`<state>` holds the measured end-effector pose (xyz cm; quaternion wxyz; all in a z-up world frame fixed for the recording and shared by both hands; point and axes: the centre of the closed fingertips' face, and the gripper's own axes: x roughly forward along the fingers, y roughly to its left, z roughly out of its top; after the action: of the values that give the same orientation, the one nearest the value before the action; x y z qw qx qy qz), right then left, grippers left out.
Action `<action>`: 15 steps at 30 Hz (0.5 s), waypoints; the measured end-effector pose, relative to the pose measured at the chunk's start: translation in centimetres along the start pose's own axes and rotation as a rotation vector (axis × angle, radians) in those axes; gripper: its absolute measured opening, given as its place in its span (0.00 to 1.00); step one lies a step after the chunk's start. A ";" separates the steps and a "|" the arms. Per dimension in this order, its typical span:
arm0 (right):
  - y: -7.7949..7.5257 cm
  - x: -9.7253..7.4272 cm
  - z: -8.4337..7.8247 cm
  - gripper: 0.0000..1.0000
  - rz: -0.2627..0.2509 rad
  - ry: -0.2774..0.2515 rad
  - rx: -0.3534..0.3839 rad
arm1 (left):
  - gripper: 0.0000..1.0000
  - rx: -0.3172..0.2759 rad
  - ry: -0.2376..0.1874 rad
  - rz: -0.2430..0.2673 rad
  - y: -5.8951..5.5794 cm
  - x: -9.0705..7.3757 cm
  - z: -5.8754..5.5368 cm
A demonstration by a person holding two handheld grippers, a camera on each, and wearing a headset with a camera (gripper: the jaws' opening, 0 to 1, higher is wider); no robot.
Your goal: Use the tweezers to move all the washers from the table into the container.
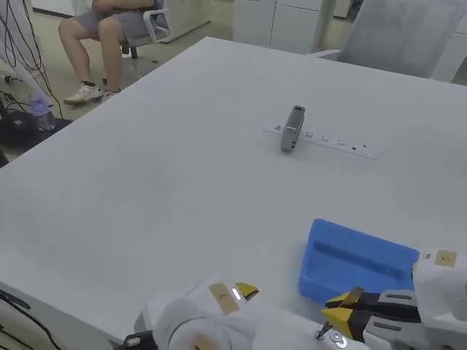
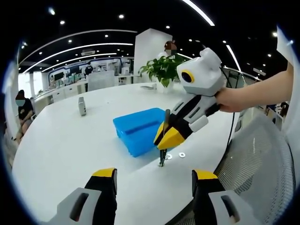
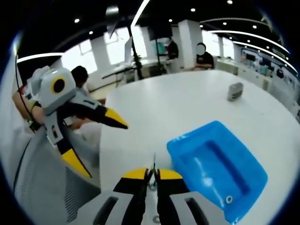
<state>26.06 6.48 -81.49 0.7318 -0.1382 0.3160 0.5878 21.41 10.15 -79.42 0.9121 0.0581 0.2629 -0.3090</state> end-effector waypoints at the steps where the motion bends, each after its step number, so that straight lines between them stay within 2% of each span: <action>1: -0.1 0.0 -0.1 0.04 0.001 0.000 0.001 | 0.65 -0.001 -0.001 0.001 0.0 0.0 0.0; 7: 0.2 -0.1 0.4 0.04 0.006 -0.009 0.012 | 0.65 -0.009 -0.009 0.009 0.2 0.0 0.1; 10: 0.1 0.0 -0.2 0.04 -0.010 0.029 -0.036 | 0.65 -0.009 -0.012 0.009 0.2 0.0 0.2; 15: 0.6 0.0 -0.4 0.04 -0.008 0.036 -0.053 | 0.65 -0.008 -0.015 0.009 0.2 -0.1 0.3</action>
<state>25.34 6.43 -81.69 0.7243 -0.1691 0.3130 0.5906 21.58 10.29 -79.17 0.9158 0.0533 0.2569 -0.3042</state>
